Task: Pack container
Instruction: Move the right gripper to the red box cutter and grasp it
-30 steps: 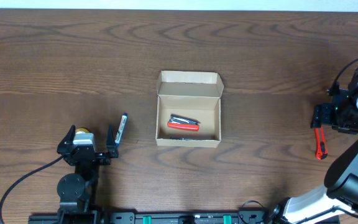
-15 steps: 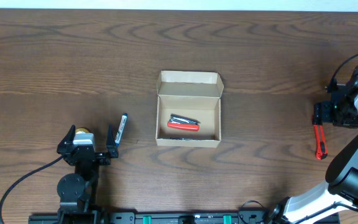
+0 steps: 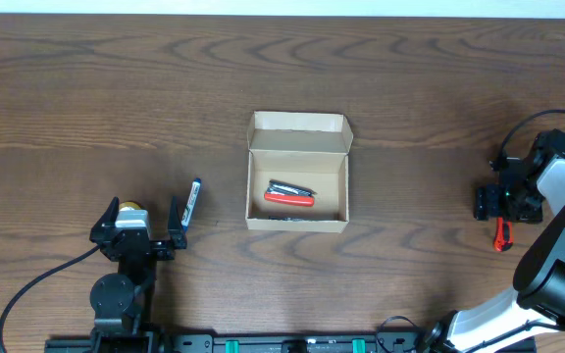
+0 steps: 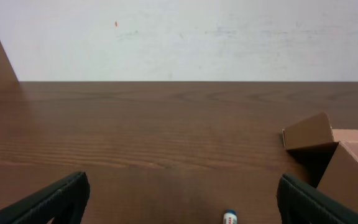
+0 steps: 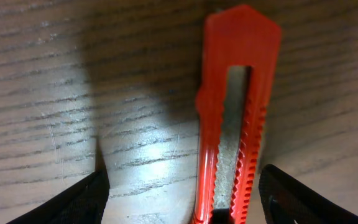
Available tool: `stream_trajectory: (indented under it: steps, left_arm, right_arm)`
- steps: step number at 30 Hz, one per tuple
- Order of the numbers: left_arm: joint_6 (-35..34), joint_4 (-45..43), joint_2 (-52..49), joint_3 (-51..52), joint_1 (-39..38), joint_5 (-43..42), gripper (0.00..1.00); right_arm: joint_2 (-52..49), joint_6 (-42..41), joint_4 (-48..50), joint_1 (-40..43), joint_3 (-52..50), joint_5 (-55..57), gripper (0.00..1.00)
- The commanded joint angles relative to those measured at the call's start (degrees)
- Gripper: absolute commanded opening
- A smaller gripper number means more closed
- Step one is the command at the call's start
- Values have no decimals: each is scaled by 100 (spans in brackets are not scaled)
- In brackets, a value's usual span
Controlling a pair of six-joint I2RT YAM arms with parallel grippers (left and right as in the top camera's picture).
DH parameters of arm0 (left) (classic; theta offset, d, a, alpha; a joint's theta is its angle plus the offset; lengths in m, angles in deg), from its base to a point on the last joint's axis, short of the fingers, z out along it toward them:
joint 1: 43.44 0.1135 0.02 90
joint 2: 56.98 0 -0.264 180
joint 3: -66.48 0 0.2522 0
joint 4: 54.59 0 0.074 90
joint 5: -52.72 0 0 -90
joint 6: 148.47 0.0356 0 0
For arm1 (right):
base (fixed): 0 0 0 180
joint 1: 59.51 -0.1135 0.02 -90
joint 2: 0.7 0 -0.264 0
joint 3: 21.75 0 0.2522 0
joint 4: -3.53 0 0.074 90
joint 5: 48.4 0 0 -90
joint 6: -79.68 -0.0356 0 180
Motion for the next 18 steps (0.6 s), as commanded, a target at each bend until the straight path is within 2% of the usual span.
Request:
stream_trajectory:
  steps: [1,3,13,15,17,18]
  left_arm:
    - [-22,236,33,109,35,-61,95]
    - [-22,238,33,109,35,-61,95]
    - [-22,236,33,109,35,-61,95]
    - [-20,236,33,109,35,-59,95]
    - [-22,236,33,109,35,-59,95]
    - [-20,236,33,109,35,-59,95]
  right_arm:
    - [-114,11,138,57,-184,17,76]
    - [-114,-26,179,57,-184,-11,71]
    - [-116,-94,448,57,-356,-186,64]
    - [-114,-94,461,57,-369,-199,59]
    - [-114,-92,461,57,-369,-197,47]
    - [-114,-94,461,57,-369,-199,44]
